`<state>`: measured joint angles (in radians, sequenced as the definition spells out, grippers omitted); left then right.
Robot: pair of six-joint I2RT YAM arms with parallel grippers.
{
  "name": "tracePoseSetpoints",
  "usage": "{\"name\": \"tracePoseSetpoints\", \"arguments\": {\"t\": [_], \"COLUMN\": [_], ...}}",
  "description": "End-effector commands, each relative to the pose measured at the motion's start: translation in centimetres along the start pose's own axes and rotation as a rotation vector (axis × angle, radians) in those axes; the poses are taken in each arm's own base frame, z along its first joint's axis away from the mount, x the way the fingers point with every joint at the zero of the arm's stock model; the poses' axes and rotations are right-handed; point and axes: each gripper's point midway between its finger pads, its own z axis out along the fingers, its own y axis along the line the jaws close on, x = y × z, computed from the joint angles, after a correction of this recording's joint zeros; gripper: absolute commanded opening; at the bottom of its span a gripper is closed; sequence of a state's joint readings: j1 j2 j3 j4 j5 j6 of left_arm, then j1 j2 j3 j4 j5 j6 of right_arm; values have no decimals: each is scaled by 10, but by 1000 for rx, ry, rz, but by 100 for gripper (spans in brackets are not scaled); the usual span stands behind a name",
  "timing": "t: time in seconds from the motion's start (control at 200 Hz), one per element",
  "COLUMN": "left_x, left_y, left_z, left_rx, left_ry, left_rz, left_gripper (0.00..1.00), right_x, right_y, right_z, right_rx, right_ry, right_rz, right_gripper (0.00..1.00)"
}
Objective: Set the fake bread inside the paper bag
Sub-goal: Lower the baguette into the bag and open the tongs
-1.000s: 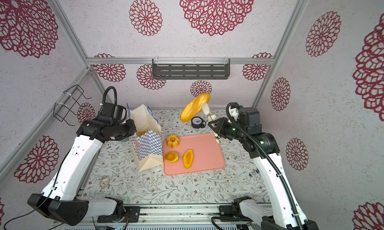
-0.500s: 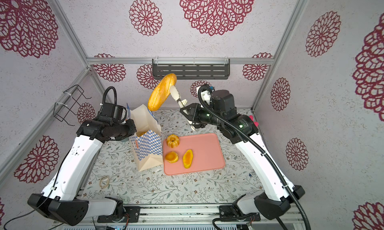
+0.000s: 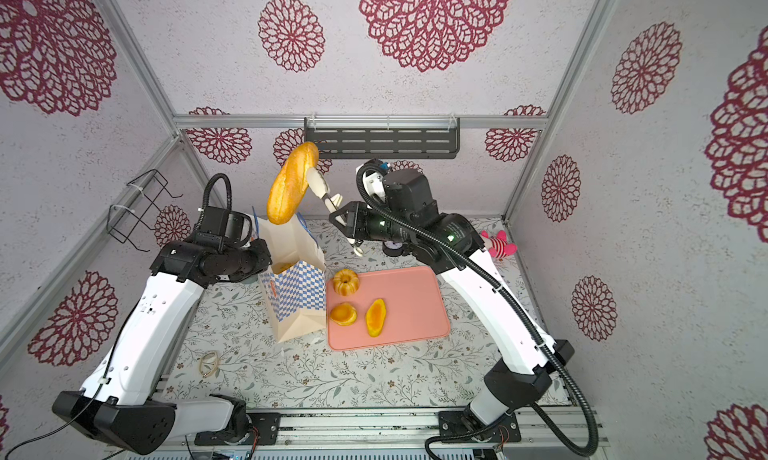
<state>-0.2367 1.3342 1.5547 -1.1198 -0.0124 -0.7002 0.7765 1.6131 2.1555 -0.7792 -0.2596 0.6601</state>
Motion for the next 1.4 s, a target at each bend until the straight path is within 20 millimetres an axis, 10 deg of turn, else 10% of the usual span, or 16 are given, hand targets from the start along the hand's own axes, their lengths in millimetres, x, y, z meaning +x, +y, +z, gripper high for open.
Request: {"name": "tracePoseSetpoints", "arguments": {"t": [0.0, 1.146, 1.396], "left_x": [-9, -7, -5], "left_y": [-3, -1, -1], "left_z": [-8, -10, -12], "left_rx": [28, 31, 34], "left_ry": [-51, -54, -54], "left_rz": [-9, -23, -23], "left_gripper": [0, 0, 0], "right_x": [-14, 61, 48], "right_y": [11, -29, -17], "right_z": [-10, 32, 23], "right_rx": [18, 256, 224], "right_ry": [-59, 228, 166], "right_rz": [-94, -310, -289], "right_gripper": [0, 0, 28]}}
